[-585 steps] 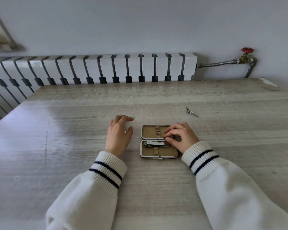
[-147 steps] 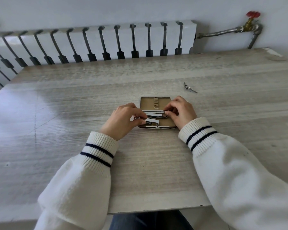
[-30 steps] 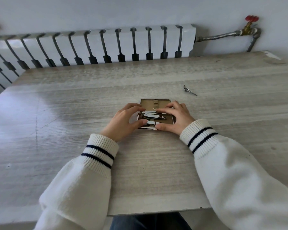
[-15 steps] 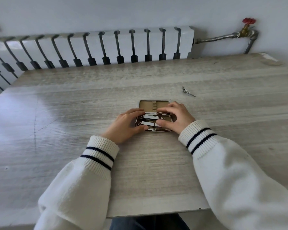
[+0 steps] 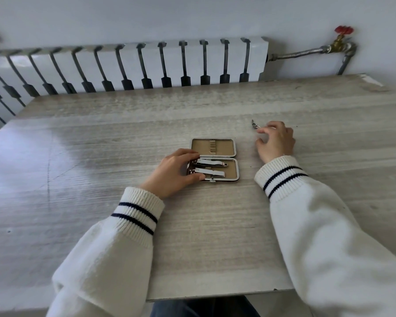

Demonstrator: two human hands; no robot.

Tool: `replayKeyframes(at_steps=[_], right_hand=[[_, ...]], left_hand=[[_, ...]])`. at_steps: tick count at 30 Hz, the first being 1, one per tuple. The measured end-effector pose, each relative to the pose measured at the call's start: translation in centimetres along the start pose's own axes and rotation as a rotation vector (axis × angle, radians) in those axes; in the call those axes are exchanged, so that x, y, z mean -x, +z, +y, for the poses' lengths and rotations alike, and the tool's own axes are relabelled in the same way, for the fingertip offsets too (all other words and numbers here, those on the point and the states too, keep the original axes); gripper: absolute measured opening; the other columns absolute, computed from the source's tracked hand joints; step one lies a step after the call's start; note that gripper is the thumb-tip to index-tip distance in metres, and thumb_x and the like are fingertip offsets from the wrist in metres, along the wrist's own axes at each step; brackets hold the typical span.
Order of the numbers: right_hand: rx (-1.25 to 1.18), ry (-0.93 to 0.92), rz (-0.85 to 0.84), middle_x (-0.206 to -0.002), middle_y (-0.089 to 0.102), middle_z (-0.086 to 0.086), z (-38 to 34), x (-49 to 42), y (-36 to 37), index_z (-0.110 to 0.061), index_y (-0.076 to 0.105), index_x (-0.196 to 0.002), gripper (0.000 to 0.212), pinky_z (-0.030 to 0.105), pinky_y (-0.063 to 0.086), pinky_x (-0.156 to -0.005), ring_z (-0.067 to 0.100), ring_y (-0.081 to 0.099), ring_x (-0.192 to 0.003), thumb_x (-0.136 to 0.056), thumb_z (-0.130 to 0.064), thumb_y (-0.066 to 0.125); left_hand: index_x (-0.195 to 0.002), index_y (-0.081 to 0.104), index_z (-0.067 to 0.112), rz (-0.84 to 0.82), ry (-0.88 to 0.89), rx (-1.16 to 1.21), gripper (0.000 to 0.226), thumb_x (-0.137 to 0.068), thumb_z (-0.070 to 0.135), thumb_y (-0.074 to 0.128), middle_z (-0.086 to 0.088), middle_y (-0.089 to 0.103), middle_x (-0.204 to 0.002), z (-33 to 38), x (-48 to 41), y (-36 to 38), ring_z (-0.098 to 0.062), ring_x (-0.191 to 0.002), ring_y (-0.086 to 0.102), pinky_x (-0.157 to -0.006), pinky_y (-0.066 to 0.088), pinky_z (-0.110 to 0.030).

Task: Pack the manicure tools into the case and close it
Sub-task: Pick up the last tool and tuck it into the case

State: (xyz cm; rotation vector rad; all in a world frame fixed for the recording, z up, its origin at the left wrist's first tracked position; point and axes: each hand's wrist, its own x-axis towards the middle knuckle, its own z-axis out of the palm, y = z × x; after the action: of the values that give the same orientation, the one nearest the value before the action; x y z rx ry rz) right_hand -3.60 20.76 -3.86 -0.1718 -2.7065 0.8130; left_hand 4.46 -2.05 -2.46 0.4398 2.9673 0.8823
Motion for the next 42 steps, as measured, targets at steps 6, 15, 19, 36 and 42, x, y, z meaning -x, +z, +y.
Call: replayKeyframes(at_steps=[6,15,19,36,42], right_hand=[[0.081,0.001,-0.069,-0.131,0.051,0.004,0.4,-0.4,0.6,-0.012,0.059,-0.111,0.03,0.04,0.025,-0.098,0.028,0.032,-0.123,-0.083,-0.013,0.05],[-0.206,0.005,0.114,-0.098,0.066,0.018,0.3,0.0,-0.3,-0.002,0.067,-0.083,0.013,0.03,0.045,-0.08,0.03,0.059,-0.089,-0.077,0.003,0.057],[-0.314,0.047,0.14,-0.089,0.068,0.014,0.2,0.4,-0.6,-0.003,0.062,-0.083,0.014,0.017,0.039,-0.066,0.015,0.055,-0.072,-0.075,0.007,0.059],[-0.968,0.024,-0.478,-0.068,0.062,0.007,-3.2,3.5,-1.9,-0.008,0.062,-0.081,0.012,0.015,0.052,-0.048,0.007,0.062,-0.047,-0.08,0.003,0.057],[-0.944,-0.036,-0.624,-0.064,0.063,0.006,-4.1,4.6,-1.4,-0.008,0.062,-0.078,0.007,0.017,0.051,-0.045,0.009,0.061,-0.046,-0.08,-0.002,0.059]], left_hand=[[-0.13,0.044,0.018,0.001,-0.003,0.008,0.059,-0.078,0.039,0.061,0.002,0.042,-0.138,0.0,0.0,0.0,-0.015,-0.125,0.038,-0.097,0.02,-0.021],[-0.13,0.044,0.02,0.002,-0.005,0.025,0.058,-0.078,0.04,0.061,0.005,0.042,-0.138,-0.2,0.0,0.1,-0.013,-0.125,0.038,-0.098,0.021,-0.022],[-0.129,0.045,0.02,0.007,-0.005,0.029,0.058,-0.078,0.041,0.061,0.005,0.042,-0.138,-0.2,0.0,0.1,-0.012,-0.125,0.038,-0.098,0.021,-0.021],[-0.114,0.056,0.021,0.281,-0.013,0.191,0.03,-0.087,0.032,0.05,0.003,0.058,-0.121,0.3,-0.2,0.0,-0.001,-0.104,0.046,-0.084,0.031,-0.009],[-0.095,0.065,0.014,0.324,0.007,0.224,0.017,-0.086,0.023,0.054,0.001,0.065,-0.098,0.8,-0.3,0.1,-0.003,-0.087,0.055,-0.074,0.033,0.004]])
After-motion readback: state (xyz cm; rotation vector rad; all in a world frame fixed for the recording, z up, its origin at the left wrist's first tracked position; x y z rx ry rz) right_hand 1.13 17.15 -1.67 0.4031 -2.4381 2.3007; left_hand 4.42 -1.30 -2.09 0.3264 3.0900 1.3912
